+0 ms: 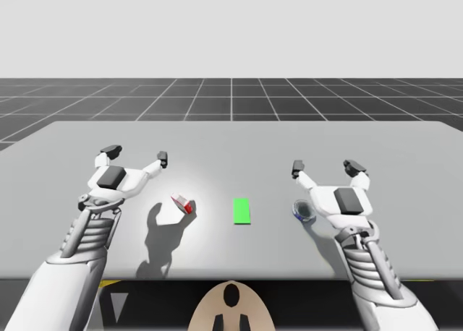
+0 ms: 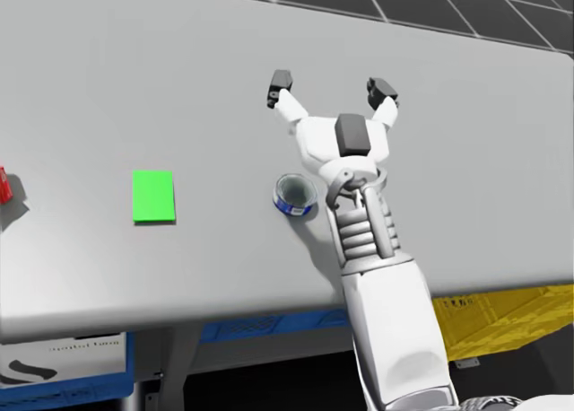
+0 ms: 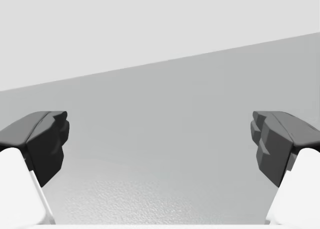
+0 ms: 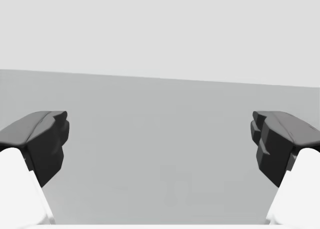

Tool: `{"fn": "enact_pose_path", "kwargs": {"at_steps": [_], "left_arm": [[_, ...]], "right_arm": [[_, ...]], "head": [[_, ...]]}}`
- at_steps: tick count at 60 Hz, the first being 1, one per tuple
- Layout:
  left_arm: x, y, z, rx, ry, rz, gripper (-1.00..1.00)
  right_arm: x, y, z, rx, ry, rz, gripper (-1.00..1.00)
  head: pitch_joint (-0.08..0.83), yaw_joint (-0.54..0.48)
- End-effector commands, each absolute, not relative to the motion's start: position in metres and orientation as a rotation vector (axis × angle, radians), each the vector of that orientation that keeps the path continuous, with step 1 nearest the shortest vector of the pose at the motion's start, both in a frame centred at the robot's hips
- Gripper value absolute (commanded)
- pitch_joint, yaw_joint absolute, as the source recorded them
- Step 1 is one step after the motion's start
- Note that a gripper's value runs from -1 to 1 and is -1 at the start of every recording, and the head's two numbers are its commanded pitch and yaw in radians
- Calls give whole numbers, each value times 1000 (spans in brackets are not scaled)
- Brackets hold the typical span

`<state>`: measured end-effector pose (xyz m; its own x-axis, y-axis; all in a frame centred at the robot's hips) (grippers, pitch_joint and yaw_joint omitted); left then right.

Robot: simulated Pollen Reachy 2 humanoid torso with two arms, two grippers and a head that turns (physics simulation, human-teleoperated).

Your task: Look at the card. If it is red, pick the object on the left. If it is green, pick the object on the right.

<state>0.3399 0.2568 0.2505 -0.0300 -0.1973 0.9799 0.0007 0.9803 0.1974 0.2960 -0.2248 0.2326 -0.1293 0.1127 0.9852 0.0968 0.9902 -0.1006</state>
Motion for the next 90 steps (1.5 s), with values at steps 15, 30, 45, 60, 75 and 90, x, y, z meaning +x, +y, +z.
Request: {"fn": "enact_pose_path", "kwargs": {"at_steps": [15,30,45,60,75,90], "left_arm": [[338,257,249,156,-1588,-140,-1000],[338,257,249,159,-1585,-135,-1000],[339,257,247,160,-1577,-133,-1000],[340,258,246,163,-1572,-127,-1000],[342,258,245,165,-1565,-125,-1000],[343,258,243,163,-1559,-125,-1000]], "right_arm": [[218,-204,227,12,-1604,95,-1000],[186,-207,191,58,-1462,173,-1000],[200,-227,157,101,-1332,64,-1000],[229,-235,145,108,-1283,-1,-1000],[257,-237,134,88,-1229,-8,-1000],[268,-236,129,85,-1201,-10,-1000]], "head": [[748,-355],[746,-354],[734,-352],[724,-355],[717,-353],[713,-354]]}}
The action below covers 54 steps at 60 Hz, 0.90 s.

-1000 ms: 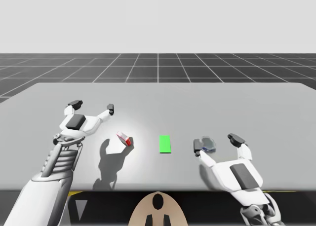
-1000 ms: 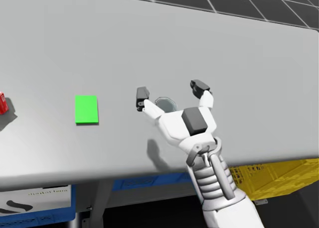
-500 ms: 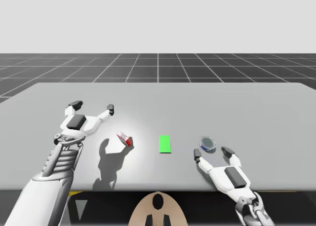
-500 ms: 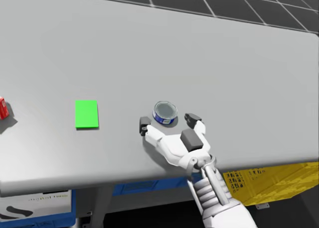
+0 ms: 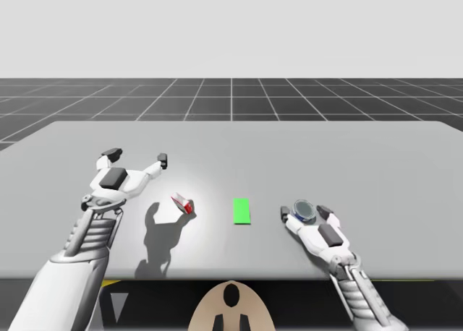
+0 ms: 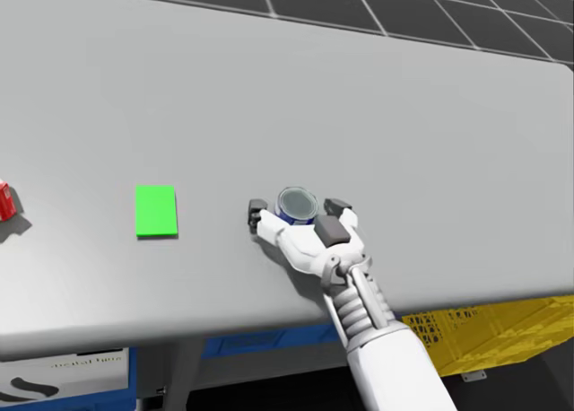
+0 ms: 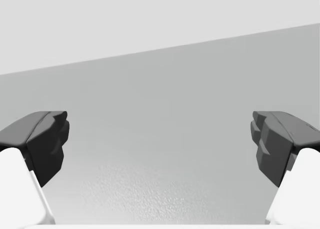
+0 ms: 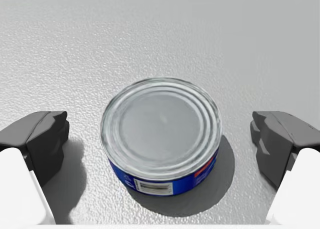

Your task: Look at the card. If it is red, pick the object on the left. If it is green, pick the object on the right.

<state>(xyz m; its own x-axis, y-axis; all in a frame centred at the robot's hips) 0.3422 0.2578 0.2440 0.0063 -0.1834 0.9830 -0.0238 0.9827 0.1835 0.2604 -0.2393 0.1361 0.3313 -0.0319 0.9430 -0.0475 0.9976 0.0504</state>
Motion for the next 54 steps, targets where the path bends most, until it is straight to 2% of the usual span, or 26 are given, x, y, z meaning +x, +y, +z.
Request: {"fn": "enact_pose_path", "kwargs": {"at_steps": [1,7,8,9,10,11,12,15,25,29,33,41,49,54], "left_arm": [[343,258,243,162,-1558,-125,-1000],[345,259,242,159,-1553,-126,-1000],[345,259,242,158,-1552,-127,-1000],[345,259,242,158,-1551,-127,-1000],[346,259,241,158,-1551,-127,-1000],[346,259,241,158,-1550,-126,-1000],[346,259,241,157,-1550,-126,-1000],[346,259,241,156,-1549,-126,-1000],[347,258,241,156,-1548,-128,-1000],[347,258,241,157,-1547,-129,-1000],[347,258,240,159,-1545,-131,-1000],[347,257,239,164,-1542,-135,-1000],[347,257,238,161,-1542,-133,-1000],[347,258,239,155,-1542,-127,-1000]], "right_arm": [[268,-236,128,81,-1203,-7,-1000],[267,-236,127,84,-1199,28,-966],[266,-236,127,78,-1198,32,-729],[265,-236,126,68,-1204,20,-262],[266,-236,126,67,-1202,18,-31],[265,-236,127,71,-1197,15,598],[265,-237,126,72,-1193,14,818],[265,-237,126,81,-1173,4,916],[263,-238,126,95,-1157,1,975],[263,-238,126,99,-1155,2,975],[263,-238,126,104,-1154,2,959],[262,-239,125,113,-1155,4,962],[262,-239,127,123,-1166,6,968],[262,-239,147,167,-1194,-12,980]], "head": [[712,-354],[707,-355],[706,-356],[706,-356],[706,-356],[706,-356],[705,-356],[704,-357],[676,-360],[624,-363],[520,-370],[385,-389],[323,-413],[309,-426]]}}
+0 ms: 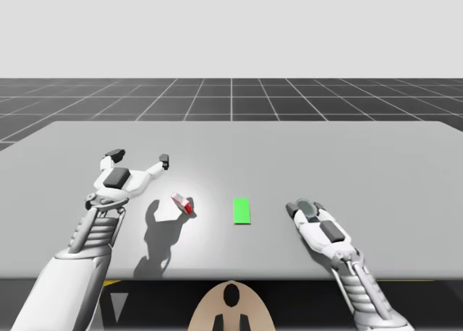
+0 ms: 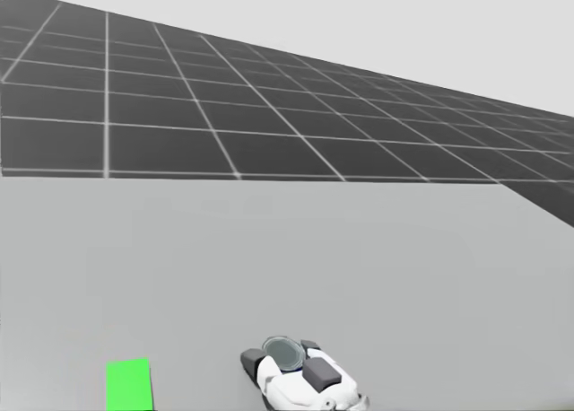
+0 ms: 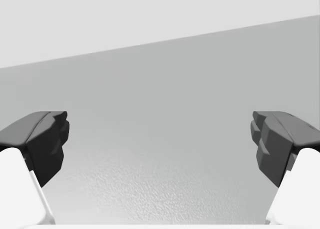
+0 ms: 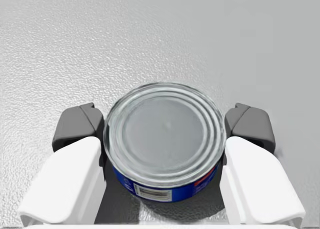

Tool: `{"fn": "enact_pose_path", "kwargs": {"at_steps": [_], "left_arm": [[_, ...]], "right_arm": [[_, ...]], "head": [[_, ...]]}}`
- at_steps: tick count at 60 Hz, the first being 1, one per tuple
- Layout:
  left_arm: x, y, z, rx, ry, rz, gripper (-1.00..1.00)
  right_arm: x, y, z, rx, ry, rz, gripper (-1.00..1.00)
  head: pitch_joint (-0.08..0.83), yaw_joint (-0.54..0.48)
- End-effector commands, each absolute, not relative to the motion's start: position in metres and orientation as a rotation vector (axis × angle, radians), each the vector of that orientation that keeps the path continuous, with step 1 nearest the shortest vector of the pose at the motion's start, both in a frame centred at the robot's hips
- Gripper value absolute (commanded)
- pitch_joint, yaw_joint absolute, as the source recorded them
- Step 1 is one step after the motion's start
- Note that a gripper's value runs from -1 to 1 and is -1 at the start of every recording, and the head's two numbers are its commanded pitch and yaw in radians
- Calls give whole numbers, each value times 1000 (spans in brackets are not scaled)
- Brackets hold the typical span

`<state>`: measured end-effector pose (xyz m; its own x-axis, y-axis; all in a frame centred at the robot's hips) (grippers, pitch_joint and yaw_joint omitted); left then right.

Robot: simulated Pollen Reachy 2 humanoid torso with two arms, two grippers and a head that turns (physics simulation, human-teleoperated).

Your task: Look at the card. If it is red, pick the object on the left. If it is green, pick the object on the right.

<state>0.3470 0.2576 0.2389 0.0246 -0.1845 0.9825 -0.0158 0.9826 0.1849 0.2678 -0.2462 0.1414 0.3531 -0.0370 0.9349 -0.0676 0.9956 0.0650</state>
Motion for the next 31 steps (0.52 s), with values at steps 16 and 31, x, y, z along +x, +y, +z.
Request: {"fn": "enact_pose_path", "kwargs": {"at_steps": [16,31], "left_arm": [[348,258,239,157,-1540,-131,-1000],[349,258,238,155,-1541,-133,-1000]], "right_arm": [[259,-246,260,169,-1455,-4,1000],[239,-245,347,140,-1719,25,1000]], "head": [[279,-439],[265,-437]]}}
